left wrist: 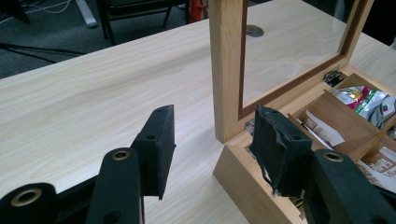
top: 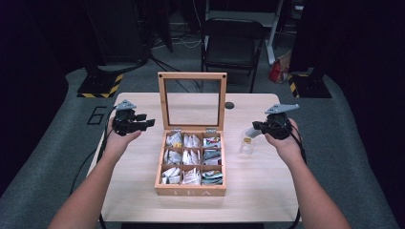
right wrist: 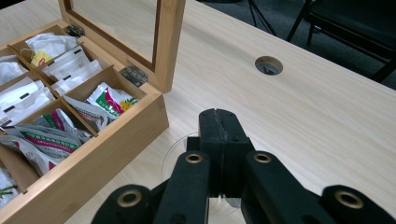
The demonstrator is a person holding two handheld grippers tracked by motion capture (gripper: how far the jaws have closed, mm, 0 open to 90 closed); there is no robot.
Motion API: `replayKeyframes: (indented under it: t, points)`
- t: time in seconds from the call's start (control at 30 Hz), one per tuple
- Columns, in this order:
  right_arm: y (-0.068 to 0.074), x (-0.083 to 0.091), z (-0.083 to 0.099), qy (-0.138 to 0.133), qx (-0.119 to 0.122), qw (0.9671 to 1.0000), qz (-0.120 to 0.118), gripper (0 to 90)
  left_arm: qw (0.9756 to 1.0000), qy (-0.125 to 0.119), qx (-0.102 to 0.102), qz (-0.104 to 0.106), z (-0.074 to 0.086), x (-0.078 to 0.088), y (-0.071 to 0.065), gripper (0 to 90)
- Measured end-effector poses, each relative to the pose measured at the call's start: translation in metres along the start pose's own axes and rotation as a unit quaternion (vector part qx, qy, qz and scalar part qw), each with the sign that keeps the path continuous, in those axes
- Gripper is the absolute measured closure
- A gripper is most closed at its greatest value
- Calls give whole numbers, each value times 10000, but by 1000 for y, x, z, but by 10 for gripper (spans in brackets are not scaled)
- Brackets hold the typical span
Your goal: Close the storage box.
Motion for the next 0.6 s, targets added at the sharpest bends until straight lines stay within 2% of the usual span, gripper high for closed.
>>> replayKeyframes:
  t: [0.6]
  points:
    - [2,-23,23,313,-104,9994,-35,883,10000,28,-2,-4,1,1,2,488]
Point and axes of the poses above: each handheld gripper's, and its own axes: x roughly backward along the jaws, z roughly out of its underside, y roughly to its left, the point moved 9 cm from there along -x, roughly forward along the jaws, and after that the axes turned 1 degree about -y, right-handed, at the moved point
